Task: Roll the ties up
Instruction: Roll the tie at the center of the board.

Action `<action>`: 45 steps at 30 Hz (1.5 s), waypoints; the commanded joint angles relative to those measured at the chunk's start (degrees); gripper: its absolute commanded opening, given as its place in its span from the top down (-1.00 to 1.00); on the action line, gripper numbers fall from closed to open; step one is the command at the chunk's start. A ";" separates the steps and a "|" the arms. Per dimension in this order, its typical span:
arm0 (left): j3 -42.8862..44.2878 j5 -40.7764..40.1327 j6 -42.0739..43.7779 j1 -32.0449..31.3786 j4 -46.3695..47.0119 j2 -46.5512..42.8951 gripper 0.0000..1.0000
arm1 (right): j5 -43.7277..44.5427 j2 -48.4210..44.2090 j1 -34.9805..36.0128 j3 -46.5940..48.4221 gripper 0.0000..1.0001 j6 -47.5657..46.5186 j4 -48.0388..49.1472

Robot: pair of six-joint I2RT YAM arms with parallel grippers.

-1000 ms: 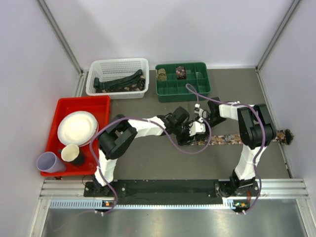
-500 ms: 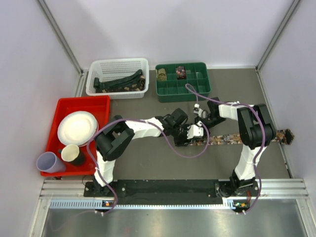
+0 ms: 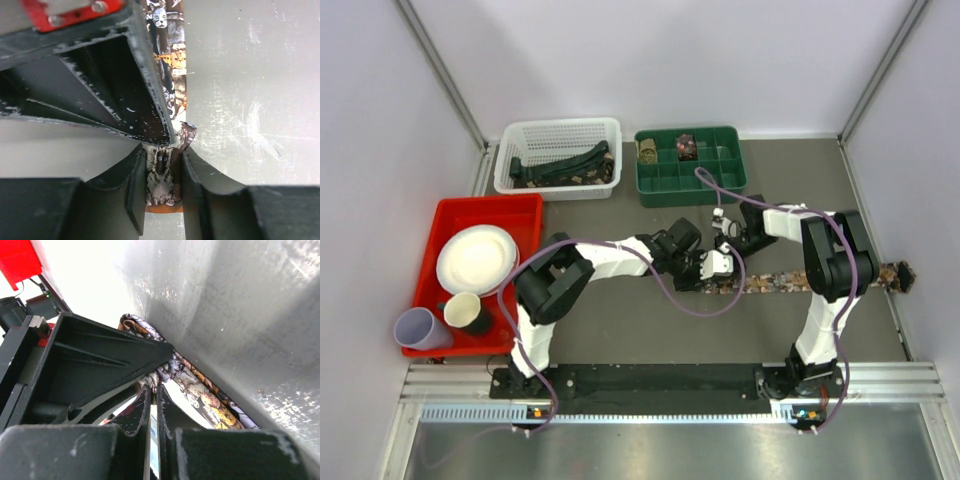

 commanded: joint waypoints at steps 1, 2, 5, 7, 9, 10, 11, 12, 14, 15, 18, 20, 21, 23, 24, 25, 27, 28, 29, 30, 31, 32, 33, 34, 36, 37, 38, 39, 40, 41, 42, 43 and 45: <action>-5.31 -4.95 3.63 -0.29 -9.80 2.81 0.40 | 1.68 0.08 -0.71 2.75 1.00 -2.87 -1.41; -5.67 -4.60 3.54 -0.29 -9.80 2.55 0.40 | 2.20 0.25 -0.97 2.75 1.00 -2.96 -1.32; -5.76 -4.33 2.59 -0.29 -9.63 2.20 0.17 | 3.17 1.22 -0.98 2.75 1.00 -4.54 -0.01; -5.41 -3.98 1.35 -0.11 -9.10 1.76 -0.08 | 3.70 2.36 -0.98 2.49 1.00 -4.45 0.70; -5.58 -1.89 -0.32 0.94 -8.57 0.89 -0.16 | 4.84 3.06 -1.06 2.31 1.00 -4.80 1.75; -6.28 -1.18 -0.67 1.38 -8.22 0.44 -0.18 | 5.28 3.50 -0.98 2.14 1.00 -5.24 2.10; -6.81 -0.82 -1.54 1.82 -6.91 -0.08 -0.24 | 5.89 3.59 -0.98 2.05 1.00 -5.42 2.45; -7.34 -0.12 -2.08 2.78 -5.94 -1.13 -0.26 | 6.16 3.94 -0.98 2.05 1.00 -5.68 2.72; -9.44 2.43 -4.44 4.10 -2.53 -2.37 -0.29 | 6.86 4.38 -0.98 2.14 1.00 -6.30 2.98; -10.24 3.13 -5.67 5.68 -0.85 -3.50 -0.32 | 7.13 4.47 -0.98 2.14 1.00 -6.47 3.16; -13.40 7.35 -11.38 9.10 6.53 -5.44 -0.37 | 8.44 4.47 -0.98 1.79 1.00 -7.44 3.60; -16.21 9.89 -14.37 10.61 10.49 -6.32 -0.37 | 9.49 4.21 -0.98 1.00 1.00 -7.97 4.21; -17.26 10.34 -14.82 10.61 15.90 -7.37 -0.37 | 9.76 4.12 -0.98 0.73 1.00 -8.14 4.48; -19.47 12.26 -14.39 10.61 18.75 -7.65 -0.37 | 10.38 4.12 -0.98 0.55 1.00 -7.88 4.92; -19.91 12.63 -14.65 10.61 21.29 -7.47 -0.37 | 10.47 4.30 -0.98 0.64 1.00 -7.88 5.01; -20.26 12.89 -15.78 10.61 22.27 -7.04 -0.36 | 10.55 4.21 -0.89 0.64 1.00 -7.71 5.61; -20.00 13.69 -15.71 10.26 23.42 -6.33 -0.35 | 12.31 4.56 -0.62 0.99 1.00 -7.62 5.36; -20.17 13.60 -15.53 10.00 24.46 -6.15 -0.35 | 12.75 4.82 -0.54 1.25 1.00 -7.62 5.10; -20.09 14.03 -15.01 9.74 24.74 -6.07 -0.35 | 13.71 4.91 -0.54 1.34 1.00 -7.53 4.57; -20.17 14.82 -14.39 9.56 24.74 -5.89 -0.35 | 14.15 5.09 -0.45 1.34 1.00 -7.53 4.39; -20.09 14.83 -13.25 9.30 24.65 -5.80 -0.35 | 14.59 5.09 -0.45 1.34 1.00 -7.44 4.13; -20.09 14.91 -12.81 8.95 24.48 -5.71 -0.34 | 15.56 5.00 -0.45 1.26 1.00 -7.27 4.04; -19.91 15.00 -12.54 8.77 24.30 -5.45 -0.33 | 15.91 4.91 -0.45 1.17 1.00 -7.18 4.04; -19.91 14.92 -12.45 8.59 24.39 -5.36 -0.32 | 16.27 4.83 -0.27 1.17 1.00 -7.18 3.87; -19.74 14.30 -12.54 8.07 25.26 -5.01 -0.30 | 17.41 4.74 0.25 1.08 1.00 -7.44 3.51; -19.47 14.04 -13.50 7.89 25.61 -4.75 -0.29 | 17.67 4.65 0.43 1.08 1.00 -7.44 3.42; -19.21 13.86 -14.03 7.63 26.40 -4.14 -0.28 | 18.20 4.56 0.69 1.08 1.00 -7.44 3.34; -18.16 13.95 -14.38 7.54 26.41 -3.96 -0.19 | 18.38 4.56 1.13 1.08 1.00 -7.53 3.34; -17.81 13.34 -14.99 7.28 26.32 -3.69 -0.11 | 18.64 4.56 1.31 1.26 1.00 -7.62 3.07; -17.45 13.33 -15.17 7.19 26.50 -3.69 -0.03 | 19.16 4.82 1.40 1.34 1.00 -7.53 3.07; -17.02 13.33 -15.35 7.19 26.50 -3.60 0.12 | 19.43 5.09 1.40 1.52 1.00 -7.36 2.99; -16.75 13.16 -15.53 7.10 26.50 -3.78 0.19 | 19.69 5.18 1.48 1.61 1.00 -7.36 2.81; -15.61 13.16 -16.05 7.01 26.06 -4.30 0.29 | 20.13 5.70 1.49 1.78 1.00 -7.35 2.55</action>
